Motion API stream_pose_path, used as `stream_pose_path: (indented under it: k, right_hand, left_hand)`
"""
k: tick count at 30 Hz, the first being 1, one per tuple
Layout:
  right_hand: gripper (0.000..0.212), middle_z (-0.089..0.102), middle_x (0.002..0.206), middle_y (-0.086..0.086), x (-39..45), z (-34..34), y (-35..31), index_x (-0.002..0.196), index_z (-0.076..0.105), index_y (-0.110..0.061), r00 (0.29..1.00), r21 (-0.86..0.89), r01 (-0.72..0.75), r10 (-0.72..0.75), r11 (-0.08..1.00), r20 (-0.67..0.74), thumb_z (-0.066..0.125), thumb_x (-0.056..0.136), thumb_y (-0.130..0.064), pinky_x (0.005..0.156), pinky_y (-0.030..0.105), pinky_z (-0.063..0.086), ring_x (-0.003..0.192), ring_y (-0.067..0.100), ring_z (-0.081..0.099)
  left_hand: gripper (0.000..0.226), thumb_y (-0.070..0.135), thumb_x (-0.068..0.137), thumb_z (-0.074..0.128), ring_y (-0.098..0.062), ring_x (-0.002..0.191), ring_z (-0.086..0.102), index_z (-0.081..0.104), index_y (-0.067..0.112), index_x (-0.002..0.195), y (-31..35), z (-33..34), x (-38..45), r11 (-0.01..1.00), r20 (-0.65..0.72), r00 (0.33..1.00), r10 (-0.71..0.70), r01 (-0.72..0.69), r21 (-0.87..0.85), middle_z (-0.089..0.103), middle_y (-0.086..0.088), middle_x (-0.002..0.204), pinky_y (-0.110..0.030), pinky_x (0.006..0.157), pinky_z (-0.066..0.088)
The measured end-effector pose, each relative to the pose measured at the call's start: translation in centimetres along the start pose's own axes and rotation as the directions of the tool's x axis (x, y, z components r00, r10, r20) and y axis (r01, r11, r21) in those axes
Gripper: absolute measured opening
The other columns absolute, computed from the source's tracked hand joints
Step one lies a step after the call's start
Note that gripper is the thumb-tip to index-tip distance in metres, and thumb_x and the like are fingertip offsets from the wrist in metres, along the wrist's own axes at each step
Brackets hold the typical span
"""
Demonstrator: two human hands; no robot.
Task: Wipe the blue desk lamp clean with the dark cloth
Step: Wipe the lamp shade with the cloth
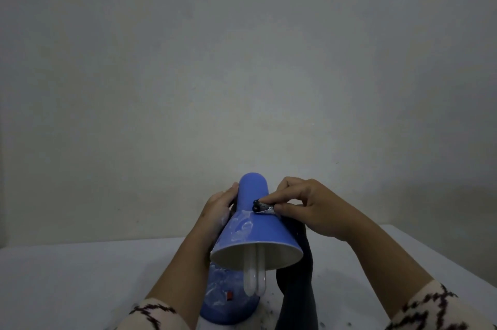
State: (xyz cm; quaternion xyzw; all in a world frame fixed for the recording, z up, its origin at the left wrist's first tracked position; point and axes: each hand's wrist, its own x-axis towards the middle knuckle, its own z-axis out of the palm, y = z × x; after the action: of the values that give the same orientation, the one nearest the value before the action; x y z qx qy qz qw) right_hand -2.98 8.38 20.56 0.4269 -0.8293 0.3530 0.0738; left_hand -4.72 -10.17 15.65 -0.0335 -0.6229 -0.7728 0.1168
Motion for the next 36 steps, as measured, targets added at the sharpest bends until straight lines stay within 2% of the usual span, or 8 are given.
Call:
stream_pose_path:
  k: [5, 8, 13, 20, 28, 31, 34, 36]
  right_hand:
    - [0.03, 0.055, 0.084, -0.007, -0.9, 0.1, -0.2, 0.095, 0.068, -0.039, 1.0, 0.083, 0.008, -0.008, 0.997, 0.0, 0.058, 0.088, -0.012, 0.073, 0.012, 0.044, 0.078, -0.001, 0.054]
    - [0.03, 0.055, 0.083, -0.008, -1.5, 0.1, -0.5, 0.095, 0.068, -0.038, 1.0, 0.106, 0.007, -0.007, 0.994, -0.003, 0.059, 0.087, -0.011, 0.072, 0.013, 0.045, 0.077, -0.001, 0.054]
    - [0.033, 0.055, 0.083, -0.009, -2.4, 0.2, -0.6, 0.093, 0.069, -0.041, 1.0, 0.137, 0.011, -0.009, 0.991, -0.011, 0.06, 0.086, -0.01, 0.075, 0.021, 0.049, 0.079, 0.001, 0.055]
    - [0.043, 0.058, 0.079, -0.017, -4.2, 0.5, -0.2, 0.086, 0.072, -0.043, 0.999, 0.241, 0.007, 0.001, 0.97, -0.035, 0.06, 0.085, -0.002, 0.079, 0.022, 0.051, 0.082, 0.005, 0.058]
    - [0.039, 0.057, 0.077, -0.018, -6.2, 0.5, -0.2, 0.092, 0.073, -0.036, 0.999, 0.262, 0.012, 0.002, 0.965, -0.053, 0.06, 0.084, 0.0, 0.077, 0.017, 0.047, 0.08, 0.004, 0.058]
    - [0.037, 0.057, 0.078, -0.017, -6.7, 0.4, -0.4, 0.094, 0.073, -0.032, 0.999, 0.268, 0.006, 0.008, 0.963, -0.049, 0.06, 0.084, 0.001, 0.076, 0.015, 0.047, 0.079, 0.002, 0.058]
    - [0.037, 0.058, 0.079, -0.016, -7.3, 0.3, -0.5, 0.093, 0.074, -0.032, 0.999, 0.257, -0.005, 0.018, 0.966, -0.048, 0.059, 0.084, 0.001, 0.077, 0.018, 0.048, 0.08, 0.005, 0.059]
    - [0.037, 0.058, 0.078, -0.015, -7.7, 0.2, -0.5, 0.092, 0.074, -0.031, 0.998, 0.256, -0.016, 0.029, 0.967, -0.049, 0.06, 0.084, 0.002, 0.076, 0.02, 0.048, 0.079, 0.006, 0.059]
  left_hand:
    - [0.037, 0.034, 0.095, 0.045, -0.023, 0.076, 0.059, 0.065, 0.005, 0.084, -0.3, -0.3, -0.1, 0.999, -0.008, 1.0, -0.019, 0.019, -0.044, 0.063, -0.011, 0.087, -0.034, 0.071, 0.046]
    - [0.038, 0.034, 0.095, 0.046, -0.023, 0.073, 0.058, 0.064, 0.003, 0.082, -0.3, -0.5, 0.0, 0.996, -0.023, 0.998, -0.05, 0.048, -0.076, 0.061, -0.011, 0.083, -0.034, 0.07, 0.045]
    - [0.039, 0.04, 0.091, 0.05, -0.027, 0.083, 0.059, 0.066, 0.004, 0.092, -0.4, -0.9, 0.0, 0.989, -0.026, 0.996, -0.091, 0.087, -0.116, 0.061, -0.015, 0.097, -0.042, 0.084, 0.043]
    - [0.034, 0.037, 0.091, 0.051, -0.016, 0.059, 0.063, 0.066, 0.007, 0.088, -1.5, -0.8, 1.1, 0.985, -0.018, 0.996, -0.086, 0.082, -0.152, 0.065, -0.004, 0.073, -0.033, 0.067, 0.048]
    - [0.037, 0.038, 0.093, 0.048, -0.016, 0.068, 0.064, 0.062, 0.006, 0.106, -1.7, -0.6, 1.2, 0.982, -0.005, 0.996, -0.091, 0.089, -0.164, 0.065, -0.003, 0.085, -0.029, 0.063, 0.049]
    - [0.044, 0.041, 0.092, 0.049, -0.022, 0.082, 0.063, 0.06, 0.005, 0.114, -1.5, -0.9, 1.1, 0.98, -0.01, 0.994, -0.109, 0.106, -0.168, 0.064, -0.007, 0.102, -0.035, 0.072, 0.049]
    - [0.043, 0.045, 0.089, 0.051, -0.03, 0.103, 0.062, 0.063, 0.01, 0.111, -1.1, -0.8, 0.6, 0.98, -0.024, 0.99, -0.14, 0.135, -0.149, 0.064, -0.011, 0.117, -0.045, 0.094, 0.047]
    - [0.044, 0.046, 0.088, 0.052, -0.031, 0.111, 0.06, 0.063, 0.012, 0.113, -0.9, -0.9, 0.5, 0.977, -0.024, 0.987, -0.156, 0.151, -0.152, 0.063, -0.011, 0.123, -0.046, 0.101, 0.043]
